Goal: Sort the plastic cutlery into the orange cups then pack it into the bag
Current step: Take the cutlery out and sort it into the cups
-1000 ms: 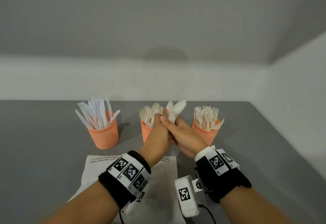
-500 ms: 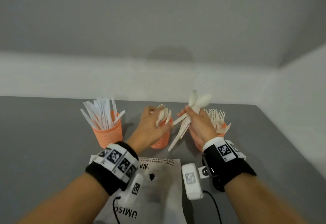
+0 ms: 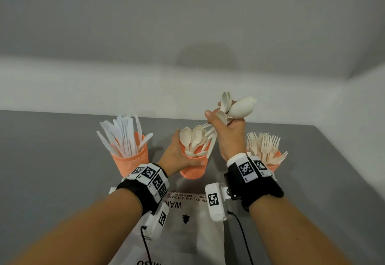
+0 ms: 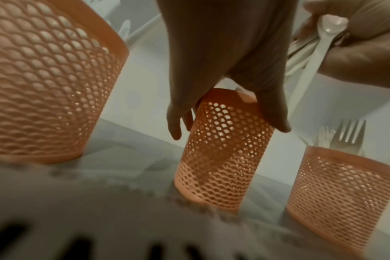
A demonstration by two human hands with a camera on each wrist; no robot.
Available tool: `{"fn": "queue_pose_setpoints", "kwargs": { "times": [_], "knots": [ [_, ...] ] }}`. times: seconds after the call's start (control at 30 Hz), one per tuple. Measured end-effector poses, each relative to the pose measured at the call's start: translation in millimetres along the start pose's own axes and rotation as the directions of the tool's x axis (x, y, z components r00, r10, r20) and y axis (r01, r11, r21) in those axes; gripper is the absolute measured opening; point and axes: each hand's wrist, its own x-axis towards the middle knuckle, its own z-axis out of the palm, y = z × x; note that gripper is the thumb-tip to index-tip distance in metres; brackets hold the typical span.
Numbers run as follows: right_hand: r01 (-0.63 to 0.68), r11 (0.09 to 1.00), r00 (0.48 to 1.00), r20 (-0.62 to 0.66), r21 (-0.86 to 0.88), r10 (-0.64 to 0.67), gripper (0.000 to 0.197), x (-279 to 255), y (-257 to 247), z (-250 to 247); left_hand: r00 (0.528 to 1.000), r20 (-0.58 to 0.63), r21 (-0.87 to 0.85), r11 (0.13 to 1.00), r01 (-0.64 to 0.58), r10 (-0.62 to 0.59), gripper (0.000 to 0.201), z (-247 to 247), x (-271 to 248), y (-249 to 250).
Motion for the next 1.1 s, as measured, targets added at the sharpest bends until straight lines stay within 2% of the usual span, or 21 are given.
{"fn": "queue_pose_setpoints", "kwargs": {
  "times": [0.17,0.3,0.33,0.4,0.47,0.53,0.6,0.77,0.83,0.9,0.93,1.0,1.07,1.1],
  "knots": [
    [0.080,0.997,0.993,-0.082,-0.021,-0.081,0.034,10.7,-3.6,5.2,0.999,-0.012,-0.014,0.999,-0.036,0.036,0.096,3.6,-3.3,5.5],
    [0.145,0.988,0.983,-0.121,0.049,-0.139,0.034,17.5,-7.4,9.2,1.000,-0.016,-0.006,1.000,-0.023,0.023,0.090,4.8,-2.5,0.9],
    [0.119,0.991,0.989,-0.091,0.054,-0.114,0.033,15.1,-3.7,10.8,1.000,-0.016,-0.005,1.000,-0.020,0.020,0.090,5.0,-2.0,0.4],
    [-0.019,1.000,1.000,0.010,0.023,0.018,0.028,8.0,10.5,10.4,1.000,-0.017,-0.002,1.000,-0.026,0.026,0.091,5.0,-1.1,-1.1],
    [-0.150,0.986,0.981,0.110,-0.071,0.158,0.015,0.8,23.7,4.3,0.999,-0.017,-0.006,1.000,-0.029,0.029,0.092,5.2,-0.6,-2.3],
    [-0.229,0.962,0.948,0.192,-0.149,0.255,0.016,-1.1,31.9,-3.0,0.999,-0.022,-0.002,1.000,-0.031,0.031,0.092,5.4,-0.6,-2.6],
    [-0.258,0.948,0.926,0.233,-0.187,0.298,0.021,1.2,33.8,-7.0,0.999,-0.024,0.003,1.000,-0.029,0.029,0.096,5.5,-0.6,-2.6],
    [-0.231,0.936,0.935,0.205,-0.264,0.289,0.026,8.7,37.9,-11.0,1.000,-0.019,0.007,1.000,-0.023,0.023,0.101,4.7,-0.3,-1.3],
    [-0.296,0.889,0.873,0.278,-0.348,0.400,0.023,7.4,38.5,-10.4,1.000,-0.020,0.012,1.000,-0.024,0.024,0.100,4.6,-1.0,-1.6],
    [-0.317,0.856,0.817,0.342,-0.408,0.465,0.033,4.9,35.4,-9.7,1.000,-0.019,0.013,1.000,-0.023,0.023,0.097,4.7,-1.4,-2.3],
    [-0.296,0.887,0.828,0.368,-0.354,0.423,0.044,4.4,34.2,-9.5,0.999,-0.021,0.013,1.000,-0.025,0.026,0.096,4.6,-1.1,-3.1],
    [-0.200,0.967,0.904,0.350,-0.158,0.244,0.063,5.1,30.6,-11.1,0.999,-0.027,0.016,0.999,-0.037,0.038,0.096,3.6,-0.9,-3.1],
    [-0.088,0.994,0.965,0.243,-0.067,0.101,0.062,7.6,26.9,-12.7,0.999,-0.023,0.018,0.999,-0.043,0.043,0.093,3.3,-0.3,-2.3],
    [-0.030,0.995,0.977,0.207,-0.096,0.050,0.057,8.5,26.5,-12.5,0.999,-0.019,0.018,0.999,-0.044,0.044,0.091,3.7,-0.2,-2.4]
  ]
}}
